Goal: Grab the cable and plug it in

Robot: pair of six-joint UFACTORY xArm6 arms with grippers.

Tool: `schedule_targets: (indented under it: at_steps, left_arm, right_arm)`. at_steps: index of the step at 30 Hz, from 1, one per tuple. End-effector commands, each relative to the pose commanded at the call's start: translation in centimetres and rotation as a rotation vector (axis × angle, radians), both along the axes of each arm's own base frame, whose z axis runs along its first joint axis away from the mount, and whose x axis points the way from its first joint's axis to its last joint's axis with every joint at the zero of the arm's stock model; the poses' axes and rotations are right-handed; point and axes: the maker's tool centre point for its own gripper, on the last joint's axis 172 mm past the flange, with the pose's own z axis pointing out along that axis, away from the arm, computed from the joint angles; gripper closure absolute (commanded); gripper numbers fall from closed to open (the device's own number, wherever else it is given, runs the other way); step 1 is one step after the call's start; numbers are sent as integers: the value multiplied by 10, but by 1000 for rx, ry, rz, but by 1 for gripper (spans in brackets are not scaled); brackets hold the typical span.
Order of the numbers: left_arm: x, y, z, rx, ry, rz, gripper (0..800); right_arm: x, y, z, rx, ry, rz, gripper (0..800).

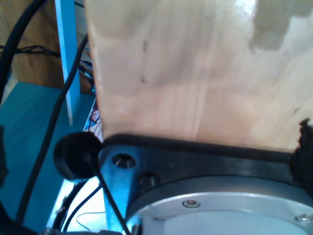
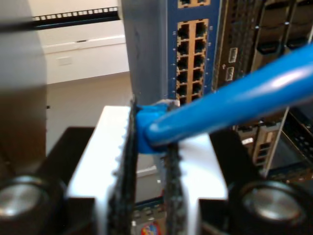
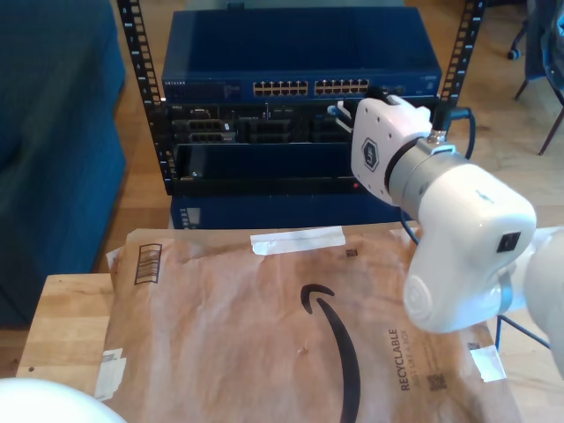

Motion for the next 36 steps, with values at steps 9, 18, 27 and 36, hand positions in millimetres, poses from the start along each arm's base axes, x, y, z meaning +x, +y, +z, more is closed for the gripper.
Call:
schedule_targets:
  at_steps: [9, 18, 27, 36]
  left_arm:
    - [0, 0, 0, 0, 0, 0, 1]
    - [0, 0, 0, 0, 0, 0, 1]
    - [0, 0, 0, 0, 0, 0, 1]
    - [0, 0, 0, 0, 0, 0, 1]
  right_arm:
    - [5, -2, 3, 96, -139, -26, 800]
    - [47, 4, -16, 177, -166, -69, 800]
    - [72, -30, -34, 18, -277, -201, 800]
    - [74, -45, -53, -71, -295, -304, 800]
